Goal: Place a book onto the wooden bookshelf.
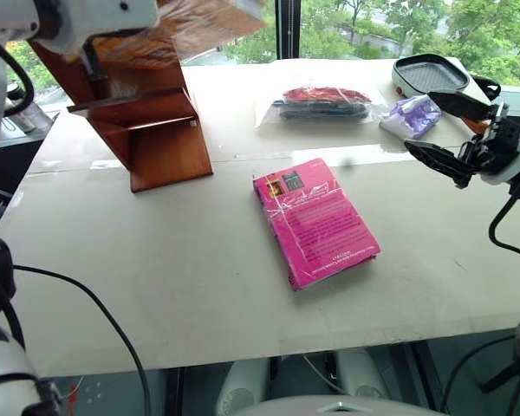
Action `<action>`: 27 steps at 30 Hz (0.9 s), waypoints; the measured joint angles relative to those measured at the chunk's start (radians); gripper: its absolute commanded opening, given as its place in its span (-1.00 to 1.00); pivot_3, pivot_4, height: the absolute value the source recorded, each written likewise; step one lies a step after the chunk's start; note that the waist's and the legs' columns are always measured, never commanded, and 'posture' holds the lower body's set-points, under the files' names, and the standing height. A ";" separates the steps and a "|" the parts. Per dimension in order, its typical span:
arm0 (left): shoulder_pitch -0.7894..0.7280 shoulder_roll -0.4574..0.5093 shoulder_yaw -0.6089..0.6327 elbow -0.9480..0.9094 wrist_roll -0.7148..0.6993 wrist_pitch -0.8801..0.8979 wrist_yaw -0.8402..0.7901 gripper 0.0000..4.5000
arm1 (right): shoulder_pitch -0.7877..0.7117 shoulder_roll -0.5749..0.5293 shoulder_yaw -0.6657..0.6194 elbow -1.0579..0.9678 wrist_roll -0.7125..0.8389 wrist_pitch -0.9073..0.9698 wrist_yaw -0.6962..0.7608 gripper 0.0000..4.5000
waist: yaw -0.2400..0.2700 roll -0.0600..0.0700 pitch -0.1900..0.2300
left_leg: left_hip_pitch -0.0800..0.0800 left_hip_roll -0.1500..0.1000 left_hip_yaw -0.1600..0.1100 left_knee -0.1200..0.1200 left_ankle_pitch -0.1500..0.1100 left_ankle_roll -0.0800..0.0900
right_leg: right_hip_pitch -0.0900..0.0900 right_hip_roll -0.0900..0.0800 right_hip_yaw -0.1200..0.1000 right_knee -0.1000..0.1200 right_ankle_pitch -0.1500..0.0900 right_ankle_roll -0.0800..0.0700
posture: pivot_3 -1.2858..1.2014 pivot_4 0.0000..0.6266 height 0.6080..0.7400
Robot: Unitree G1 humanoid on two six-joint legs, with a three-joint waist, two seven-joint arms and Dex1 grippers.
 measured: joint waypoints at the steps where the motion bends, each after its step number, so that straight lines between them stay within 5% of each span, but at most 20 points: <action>1: 0.001 -0.002 -0.005 0.004 0.030 -0.004 -0.031 -0.97 | -0.014 0.005 0.007 0.014 -0.006 -0.007 0.004 1.00 | -0.004 0.000 0.000 | 0.001 0.000 0.000 0.000 0.000 0.000 | 0.000 0.000 0.000 0.000 0.000 0.000 | 0.03 -0.52 1.00; 9: 0.005 -0.097 -0.039 0.069 0.231 0.085 -0.119 -0.97 | -0.015 0.014 0.014 -0.014 -0.015 -0.009 -0.008 1.00 | -0.035 0.004 -0.001 | 0.018 0.003 0.005 0.000 -0.002 0.004 | 0.006 0.004 0.011 0.018 0.000 0.000 | 0.03 -0.52 1.00; 16: 0.068 -0.194 -0.022 -0.056 0.323 0.365 -0.166 -0.97 | 0.015 0.014 0.014 -0.059 -0.012 0.003 -0.029 1.00 | -0.037 0.005 -0.001 | 0.017 0.005 0.004 0.005 -0.002 0.004 | 0.006 0.005 0.012 0.019 0.000 0.000 | 0.03 -0.52 1.00; 23: 0.047 -0.289 -0.012 0.041 0.368 0.390 -0.095 -0.97 | 0.031 0.019 0.015 -0.069 -0.008 0.012 -0.040 1.00 | -0.027 0.005 -0.002 | 0.016 0.004 0.003 0.005 -0.002 0.004 | 0.006 0.003 0.011 0.018 0.000 0.000 | 0.03 -0.52 1.00; 24: 0.050 -0.290 -0.008 0.046 0.367 0.388 -0.094 -0.51 | 0.031 0.019 0.015 -0.072 -0.006 0.016 -0.044 1.00 | -0.027 0.005 -0.002 | 0.016 0.004 0.003 0.005 -0.002 0.004 | 0.006 0.003 0.011 0.018 0.000 0.000 | 0.03 -0.52 1.00; 27: 0.081 -0.286 0.009 0.048 0.357 0.386 -0.094 0.14 | 0.034 0.019 0.014 -0.085 0.005 0.021 -0.046 1.00 | -0.031 0.006 -0.002 | 0.017 0.005 0.003 0.005 -0.002 0.004 | 0.006 0.003 0.011 0.019 0.000 0.000 | 0.03 -0.52 1.00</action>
